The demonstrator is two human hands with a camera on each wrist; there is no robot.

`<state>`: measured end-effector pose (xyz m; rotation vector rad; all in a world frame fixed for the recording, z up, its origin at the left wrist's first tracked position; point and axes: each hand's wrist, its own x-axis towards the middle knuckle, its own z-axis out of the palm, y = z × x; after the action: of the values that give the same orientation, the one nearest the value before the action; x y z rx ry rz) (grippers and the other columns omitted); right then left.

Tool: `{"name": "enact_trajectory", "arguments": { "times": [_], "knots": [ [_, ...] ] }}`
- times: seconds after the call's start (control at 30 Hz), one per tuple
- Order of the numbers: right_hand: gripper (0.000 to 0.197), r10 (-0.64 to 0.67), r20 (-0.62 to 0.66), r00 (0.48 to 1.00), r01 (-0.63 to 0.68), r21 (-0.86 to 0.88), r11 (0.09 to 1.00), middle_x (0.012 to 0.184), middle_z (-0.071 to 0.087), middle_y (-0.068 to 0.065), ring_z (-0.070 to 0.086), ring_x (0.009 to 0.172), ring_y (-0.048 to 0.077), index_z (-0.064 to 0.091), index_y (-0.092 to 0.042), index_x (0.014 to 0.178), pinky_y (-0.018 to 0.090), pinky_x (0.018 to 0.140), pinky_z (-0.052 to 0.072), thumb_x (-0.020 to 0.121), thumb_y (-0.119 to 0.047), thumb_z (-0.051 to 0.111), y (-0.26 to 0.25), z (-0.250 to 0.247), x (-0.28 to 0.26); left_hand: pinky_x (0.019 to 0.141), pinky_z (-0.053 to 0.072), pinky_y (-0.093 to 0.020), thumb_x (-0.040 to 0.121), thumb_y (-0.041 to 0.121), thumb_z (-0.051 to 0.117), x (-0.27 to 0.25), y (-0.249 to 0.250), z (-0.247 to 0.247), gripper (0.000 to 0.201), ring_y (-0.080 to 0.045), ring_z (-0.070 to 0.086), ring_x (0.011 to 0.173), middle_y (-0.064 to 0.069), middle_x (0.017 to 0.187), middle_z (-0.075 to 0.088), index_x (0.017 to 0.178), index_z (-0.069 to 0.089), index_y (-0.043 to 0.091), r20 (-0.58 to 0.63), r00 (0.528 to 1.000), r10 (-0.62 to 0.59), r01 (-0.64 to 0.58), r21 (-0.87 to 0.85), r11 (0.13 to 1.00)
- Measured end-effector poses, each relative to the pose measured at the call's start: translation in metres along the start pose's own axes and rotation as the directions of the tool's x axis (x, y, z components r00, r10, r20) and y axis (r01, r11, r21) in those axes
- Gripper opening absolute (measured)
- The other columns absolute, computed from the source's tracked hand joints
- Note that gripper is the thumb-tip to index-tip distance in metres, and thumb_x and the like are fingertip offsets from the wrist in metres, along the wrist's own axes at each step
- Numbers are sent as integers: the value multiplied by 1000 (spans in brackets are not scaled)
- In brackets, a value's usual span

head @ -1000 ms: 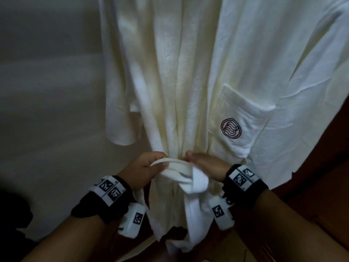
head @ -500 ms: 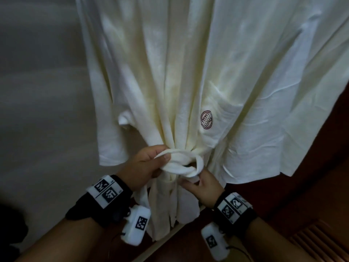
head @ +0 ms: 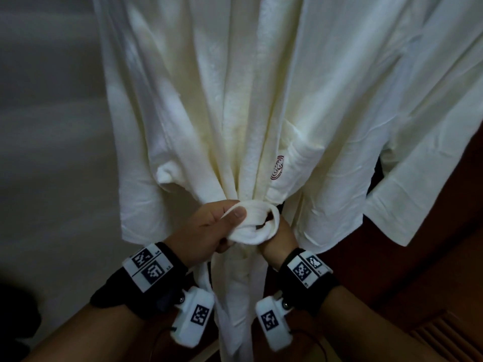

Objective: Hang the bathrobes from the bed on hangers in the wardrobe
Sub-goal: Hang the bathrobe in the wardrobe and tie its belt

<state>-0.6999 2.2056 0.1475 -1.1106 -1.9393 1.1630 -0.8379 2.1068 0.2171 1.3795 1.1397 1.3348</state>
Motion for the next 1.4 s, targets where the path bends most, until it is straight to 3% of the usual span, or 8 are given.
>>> {"name": "enact_trajectory", "arguments": {
  "times": [0.2,0.43,0.57,0.67,0.8,1.0,1.2,1.4],
  "knots": [
    [24,25,157,987,-65,251,966,53,52,-12,47,50,6,56,-16,79,20,52,39,100,-28,50,-4,-18,-15,52,41,-13,100,26,44,0,-6,-29,22,-1,55,51,12,61,65,97,66,29,-191,972,135,-56,371,927],
    [68,73,-80,994,-97,-359,928,81,69,-1,64,81,17,70,-20,81,29,75,44,83,-77,32,57,-116,-3,76,50,-36,101,43,24,-22,-98,-135,45,-27,62,92,-3,114,59,111,63,23,-388,921,36,379,914,144],
    [40,159,-136,978,-204,-465,861,82,57,-1,60,89,25,60,-17,84,27,72,35,101,-44,34,78,-117,-11,94,46,-35,101,45,25,-25,-130,-151,50,-27,60,110,-10,130,60,129,59,21,-532,805,-264,580,799,158],
    [18,-89,-107,990,27,-482,876,78,56,-4,59,77,20,60,-19,87,25,63,38,93,-36,58,57,-114,-16,95,44,-31,97,53,33,-10,-107,-135,45,-20,58,113,3,131,56,131,55,31,-372,882,-290,430,887,170],
    [28,-573,-135,809,429,-530,731,89,57,-3,57,83,12,64,-16,106,21,74,47,82,-24,76,-42,-151,-7,85,51,-33,85,54,42,35,-13,-123,46,-16,62,93,3,109,63,105,68,22,-152,971,186,92,950,297],
    [35,-876,-218,430,529,-725,441,106,55,0,53,101,19,62,-17,116,33,90,44,85,-34,61,-229,-222,25,87,42,-26,87,33,51,119,196,-87,37,-22,60,92,-9,109,62,113,64,10,27,715,699,-157,980,123],
    [67,-676,-173,717,130,-919,373,136,41,10,41,124,34,23,-25,148,48,103,31,89,-45,47,-294,-224,85,100,44,-45,85,56,28,201,287,-71,66,-38,53,120,-16,134,54,139,41,20,-158,727,669,52,983,175],
    [66,-683,-210,700,87,-924,373,124,49,9,49,109,32,25,-29,140,44,89,40,85,-55,50,-268,-256,126,95,45,-40,96,44,31,260,277,-52,49,-39,58,110,-17,127,60,141,39,28,-179,772,610,40,971,236]
  ]
}}
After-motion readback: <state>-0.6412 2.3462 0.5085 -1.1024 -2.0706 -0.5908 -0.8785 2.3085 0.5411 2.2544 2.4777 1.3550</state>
